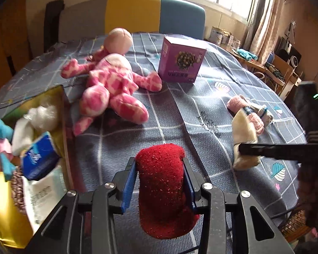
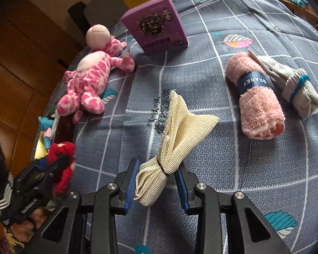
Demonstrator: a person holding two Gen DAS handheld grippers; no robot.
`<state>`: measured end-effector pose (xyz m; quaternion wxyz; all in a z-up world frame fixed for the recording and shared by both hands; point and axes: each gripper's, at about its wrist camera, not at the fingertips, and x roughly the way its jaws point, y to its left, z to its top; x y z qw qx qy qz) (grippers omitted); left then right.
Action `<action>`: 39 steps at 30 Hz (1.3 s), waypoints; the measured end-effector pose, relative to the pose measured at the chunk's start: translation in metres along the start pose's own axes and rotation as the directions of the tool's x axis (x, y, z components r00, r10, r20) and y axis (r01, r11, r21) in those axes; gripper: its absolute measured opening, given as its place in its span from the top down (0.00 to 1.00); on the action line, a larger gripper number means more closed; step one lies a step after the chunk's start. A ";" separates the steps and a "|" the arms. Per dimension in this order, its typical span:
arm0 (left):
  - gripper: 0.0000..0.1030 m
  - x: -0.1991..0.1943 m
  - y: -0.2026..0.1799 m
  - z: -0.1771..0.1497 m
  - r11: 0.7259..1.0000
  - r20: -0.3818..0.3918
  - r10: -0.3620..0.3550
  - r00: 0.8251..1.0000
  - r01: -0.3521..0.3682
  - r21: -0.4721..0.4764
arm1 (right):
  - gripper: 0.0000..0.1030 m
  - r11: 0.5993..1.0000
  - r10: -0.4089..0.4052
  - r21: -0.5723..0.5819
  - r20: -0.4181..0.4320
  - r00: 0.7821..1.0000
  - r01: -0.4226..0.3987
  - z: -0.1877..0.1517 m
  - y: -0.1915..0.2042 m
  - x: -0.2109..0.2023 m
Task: Organize soft objects
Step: 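Grasp the cream mesh bundle with the right tool while the left tool holds the red sock, then carry the red sock into the gold tray and open the left tool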
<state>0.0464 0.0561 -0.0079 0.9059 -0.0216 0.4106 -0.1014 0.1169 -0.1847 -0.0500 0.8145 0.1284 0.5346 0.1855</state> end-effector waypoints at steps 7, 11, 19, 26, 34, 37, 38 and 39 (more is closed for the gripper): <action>0.60 -0.030 0.014 -0.003 0.999 0.040 0.028 0.999 -0.026 -0.039 | 0.67 0.999 -0.028 0.043 -0.011 1.000 0.029 -0.002 -0.012 0.009; 0.60 -0.045 0.019 -0.006 0.998 0.065 0.042 0.997 -0.039 -0.050 | 0.67 0.996 -0.001 0.087 0.000 1.000 0.001 -0.004 -0.017 0.012; 0.60 -0.063 0.034 -0.012 0.994 0.078 0.067 0.995 -0.060 -0.088 | 0.67 0.991 0.032 0.132 0.025 0.999 -0.035 -0.008 -0.022 0.012; 0.60 -0.070 0.045 -0.016 0.991 0.084 0.084 0.993 -0.074 -0.114 | 0.67 0.985 0.049 0.161 0.032 0.998 -0.054 -0.009 -0.025 0.013; 0.60 -0.072 0.053 -0.022 0.986 0.074 0.102 0.992 -0.092 -0.138 | 0.67 0.989 0.035 0.144 0.044 0.998 -0.041 -0.011 -0.024 0.013; 0.60 -0.076 0.060 -0.024 0.983 0.076 0.098 0.992 -0.085 -0.160 | 0.67 0.990 0.029 0.137 0.051 0.998 -0.035 -0.012 -0.022 0.013; 0.60 -0.079 0.066 -0.024 0.981 0.075 0.089 0.993 -0.075 -0.178 | 0.67 0.991 0.026 0.133 0.054 0.998 -0.033 -0.013 -0.022 0.013; 0.60 -0.081 0.072 -0.024 0.978 0.074 0.081 0.994 -0.065 -0.199 | 0.67 0.991 0.023 0.130 0.057 0.998 -0.031 -0.013 -0.022 0.013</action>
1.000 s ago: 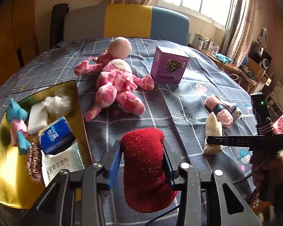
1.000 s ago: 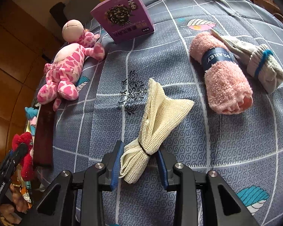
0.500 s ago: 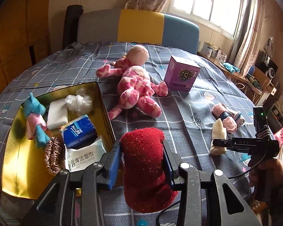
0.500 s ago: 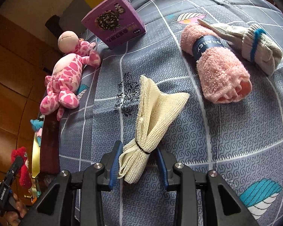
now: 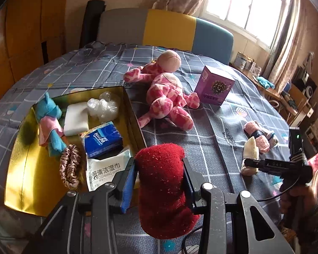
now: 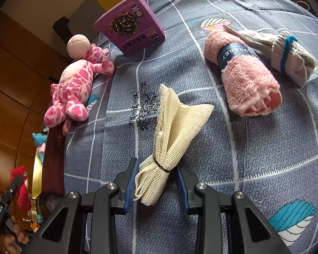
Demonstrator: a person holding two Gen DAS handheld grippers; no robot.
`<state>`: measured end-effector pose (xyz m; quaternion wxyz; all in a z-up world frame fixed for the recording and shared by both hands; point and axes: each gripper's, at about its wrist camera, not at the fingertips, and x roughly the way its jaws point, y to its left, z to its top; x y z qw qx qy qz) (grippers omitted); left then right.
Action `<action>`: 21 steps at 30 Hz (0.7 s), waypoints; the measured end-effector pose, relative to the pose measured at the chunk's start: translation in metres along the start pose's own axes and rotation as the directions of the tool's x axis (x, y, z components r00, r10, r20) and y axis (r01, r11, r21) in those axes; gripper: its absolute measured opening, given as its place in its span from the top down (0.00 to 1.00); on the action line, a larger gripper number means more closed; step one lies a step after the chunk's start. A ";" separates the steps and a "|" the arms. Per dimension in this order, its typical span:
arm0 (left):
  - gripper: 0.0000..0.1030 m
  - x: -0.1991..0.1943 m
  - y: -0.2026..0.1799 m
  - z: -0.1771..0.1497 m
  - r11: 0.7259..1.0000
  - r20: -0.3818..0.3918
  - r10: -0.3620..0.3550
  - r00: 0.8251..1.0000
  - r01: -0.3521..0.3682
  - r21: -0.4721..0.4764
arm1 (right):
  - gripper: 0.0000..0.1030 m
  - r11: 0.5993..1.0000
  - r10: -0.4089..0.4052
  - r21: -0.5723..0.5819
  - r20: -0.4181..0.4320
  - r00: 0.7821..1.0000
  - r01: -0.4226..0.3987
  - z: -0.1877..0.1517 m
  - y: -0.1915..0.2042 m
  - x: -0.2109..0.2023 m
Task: Organize soft objects
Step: 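Carry the red sock into the gold tray and open the left tool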
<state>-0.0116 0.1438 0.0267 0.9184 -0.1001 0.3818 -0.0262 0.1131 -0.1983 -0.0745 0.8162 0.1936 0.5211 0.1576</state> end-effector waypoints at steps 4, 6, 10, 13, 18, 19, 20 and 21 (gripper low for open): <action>0.60 -0.014 0.040 0.006 0.993 0.019 0.021 1.000 -0.019 -0.113 | 0.67 1.000 -0.001 -0.006 0.006 1.000 0.001 0.000 0.001 0.000; 0.60 -0.022 0.067 0.009 0.984 0.032 0.065 0.997 -0.058 -0.171 | 0.67 1.000 -0.004 -0.012 0.008 1.000 0.004 -0.001 0.001 0.000; 0.60 -0.029 0.122 0.004 0.949 0.001 0.169 0.986 -0.163 -0.270 | 0.67 1.000 -0.010 -0.024 0.010 1.000 0.011 -0.001 0.003 0.000; 0.60 -0.025 0.161 -0.006 0.914 -0.058 0.219 0.974 -0.225 -0.337 | 0.67 1.000 -0.008 -0.024 0.010 1.000 0.008 -0.001 0.002 0.000; 0.60 -0.010 0.197 -0.011 0.878 -0.126 0.234 0.964 -0.265 -0.398 | 0.67 1.000 -0.007 -0.025 0.011 1.000 0.008 -0.001 0.002 0.000; 0.60 -0.005 0.198 -0.010 0.879 -0.134 0.237 0.962 -0.271 -0.393 | 0.67 1.000 -0.008 -0.025 0.012 1.000 0.008 -0.001 0.002 0.000; 0.60 0.000 0.199 -0.008 0.881 -0.138 0.239 0.961 -0.274 -0.386 | 0.67 1.000 -0.008 -0.025 0.011 1.000 0.009 -0.001 0.002 0.000; 0.60 0.004 0.198 -0.005 0.885 -0.145 0.236 0.961 -0.274 -0.376 | 0.67 1.000 -0.009 -0.026 0.011 1.000 0.009 -0.001 0.002 0.000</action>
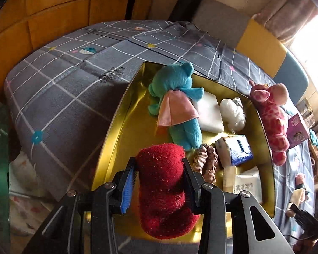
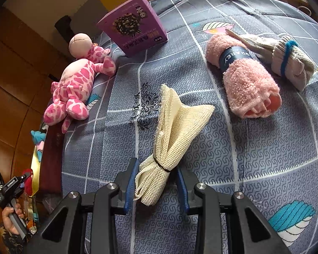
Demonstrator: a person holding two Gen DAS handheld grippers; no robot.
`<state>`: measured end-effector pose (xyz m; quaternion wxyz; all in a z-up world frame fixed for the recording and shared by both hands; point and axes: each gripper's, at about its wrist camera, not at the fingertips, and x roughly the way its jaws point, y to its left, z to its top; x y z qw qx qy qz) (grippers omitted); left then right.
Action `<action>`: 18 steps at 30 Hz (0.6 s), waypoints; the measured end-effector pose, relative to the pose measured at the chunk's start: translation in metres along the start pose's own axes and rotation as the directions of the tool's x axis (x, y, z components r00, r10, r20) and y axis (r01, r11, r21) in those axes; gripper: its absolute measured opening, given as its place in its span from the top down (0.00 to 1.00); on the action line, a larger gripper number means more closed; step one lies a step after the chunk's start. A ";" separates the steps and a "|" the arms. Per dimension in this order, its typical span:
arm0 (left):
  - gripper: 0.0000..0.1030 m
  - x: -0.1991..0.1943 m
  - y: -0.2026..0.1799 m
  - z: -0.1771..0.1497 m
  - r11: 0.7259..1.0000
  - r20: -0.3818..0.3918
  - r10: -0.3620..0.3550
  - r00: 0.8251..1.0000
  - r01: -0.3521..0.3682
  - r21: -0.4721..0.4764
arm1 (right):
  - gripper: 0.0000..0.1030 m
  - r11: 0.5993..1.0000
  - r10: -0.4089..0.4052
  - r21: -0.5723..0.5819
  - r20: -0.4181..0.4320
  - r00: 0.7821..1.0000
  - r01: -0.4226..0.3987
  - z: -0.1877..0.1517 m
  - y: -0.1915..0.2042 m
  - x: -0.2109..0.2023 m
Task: Organize soft objects
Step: 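Carry the red sock into the gold tray and open the left tool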
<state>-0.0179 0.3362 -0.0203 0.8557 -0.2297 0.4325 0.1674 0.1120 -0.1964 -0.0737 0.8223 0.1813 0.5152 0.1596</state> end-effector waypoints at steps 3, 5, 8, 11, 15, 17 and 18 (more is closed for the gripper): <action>0.55 0.013 -0.011 0.009 1.000 -0.010 -0.009 1.000 0.010 0.022 | 0.67 1.000 -0.001 0.001 0.003 1.000 0.001 0.000 0.000 0.000; 0.51 0.025 -0.016 0.014 1.000 -0.016 0.011 1.000 -0.010 0.027 | 0.67 1.000 -0.005 -0.002 0.006 1.000 0.005 0.000 0.001 0.000; 0.46 0.037 -0.017 0.017 1.000 -0.046 -0.004 0.999 0.005 0.019 | 0.67 1.000 -0.012 -0.010 0.010 1.000 0.012 -0.001 0.001 -0.001; 0.45 0.031 -0.014 0.014 1.000 -0.026 0.010 1.000 -0.010 0.006 | 0.68 1.000 -0.022 -0.019 0.013 1.000 0.023 -0.001 0.003 0.000; 0.43 0.012 -0.006 0.003 0.999 0.033 0.050 0.998 -0.051 0.005 | 0.68 0.999 -0.037 -0.031 0.018 0.999 0.038 -0.002 0.006 0.000; 0.43 0.001 -0.005 -0.004 0.996 0.066 0.085 0.994 -0.086 0.020 | 0.68 0.998 -0.046 -0.040 0.021 0.999 0.046 -0.002 0.007 0.000; 0.41 -0.003 -0.005 -0.006 0.994 0.080 0.099 0.992 -0.102 0.028 | 0.68 0.998 -0.052 -0.045 0.023 0.998 0.053 -0.002 0.008 0.000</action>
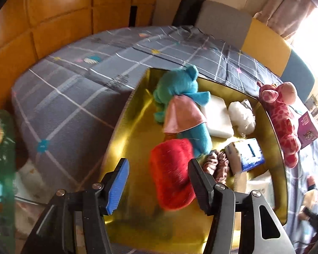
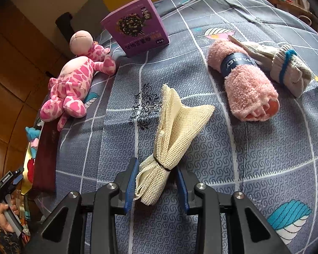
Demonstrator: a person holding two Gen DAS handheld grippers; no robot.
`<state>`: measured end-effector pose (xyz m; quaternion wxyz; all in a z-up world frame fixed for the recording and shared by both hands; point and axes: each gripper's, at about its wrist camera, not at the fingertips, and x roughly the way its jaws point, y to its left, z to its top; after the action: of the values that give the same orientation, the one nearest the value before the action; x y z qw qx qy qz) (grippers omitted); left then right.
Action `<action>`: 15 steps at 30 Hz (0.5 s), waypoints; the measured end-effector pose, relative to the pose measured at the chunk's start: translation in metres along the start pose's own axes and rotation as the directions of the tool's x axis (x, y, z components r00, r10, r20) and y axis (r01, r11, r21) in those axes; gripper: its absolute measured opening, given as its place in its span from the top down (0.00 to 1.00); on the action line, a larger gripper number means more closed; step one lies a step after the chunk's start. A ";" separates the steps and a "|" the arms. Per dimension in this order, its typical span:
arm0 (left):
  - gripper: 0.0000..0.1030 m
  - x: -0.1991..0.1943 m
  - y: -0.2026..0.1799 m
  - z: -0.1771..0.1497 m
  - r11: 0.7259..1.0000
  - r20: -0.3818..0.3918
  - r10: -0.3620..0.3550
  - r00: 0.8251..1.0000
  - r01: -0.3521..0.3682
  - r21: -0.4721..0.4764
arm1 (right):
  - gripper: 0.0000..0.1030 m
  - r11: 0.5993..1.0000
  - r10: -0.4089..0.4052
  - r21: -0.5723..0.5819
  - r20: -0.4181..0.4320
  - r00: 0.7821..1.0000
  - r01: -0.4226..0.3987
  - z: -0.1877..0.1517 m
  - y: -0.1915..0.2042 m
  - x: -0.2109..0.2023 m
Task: Organize soft objects
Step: 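Carry the red sock into the gold tray and open the left tool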
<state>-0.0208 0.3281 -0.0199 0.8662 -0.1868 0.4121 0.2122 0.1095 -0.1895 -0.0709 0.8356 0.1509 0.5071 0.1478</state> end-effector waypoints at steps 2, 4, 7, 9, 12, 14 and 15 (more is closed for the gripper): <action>0.40 -0.011 -0.001 -0.007 1.000 0.029 0.011 1.000 -0.011 0.015 | 0.68 1.000 -0.011 -0.006 0.003 1.000 0.011 0.000 0.002 0.000; 0.40 -0.022 -0.003 -0.013 0.999 0.053 0.009 0.999 -0.011 0.031 | 0.68 0.999 -0.028 -0.018 0.009 1.000 0.028 -0.001 0.005 -0.001; 0.39 -0.036 -0.008 -0.020 0.998 0.083 -0.002 0.997 -0.002 0.055 | 0.70 0.997 -0.059 -0.045 0.020 0.998 0.059 -0.001 0.013 -0.003; 0.38 -0.041 -0.014 -0.023 0.997 0.093 -0.018 0.996 0.011 0.071 | 0.71 0.996 -0.070 -0.054 0.029 0.997 0.071 0.000 0.018 -0.004; 0.37 -0.048 -0.022 -0.023 0.996 0.106 -0.039 0.994 0.029 0.090 | 0.72 0.996 -0.064 -0.066 0.035 0.997 0.067 -0.001 0.026 -0.006; 0.37 -0.052 -0.027 -0.024 0.994 0.114 -0.048 0.992 0.036 0.105 | 0.72 0.993 -0.073 -0.091 0.043 0.996 0.076 -0.002 0.032 -0.007; 0.37 -0.054 -0.028 -0.025 0.993 0.119 -0.049 0.992 0.036 0.109 | 0.72 0.992 -0.073 -0.097 0.043 0.996 0.077 -0.002 0.035 -0.008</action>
<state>-0.0523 0.2803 0.0122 0.9028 -0.1359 0.3651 0.1824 0.1011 -0.1606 -0.0515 0.8570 0.0929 0.4877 0.1380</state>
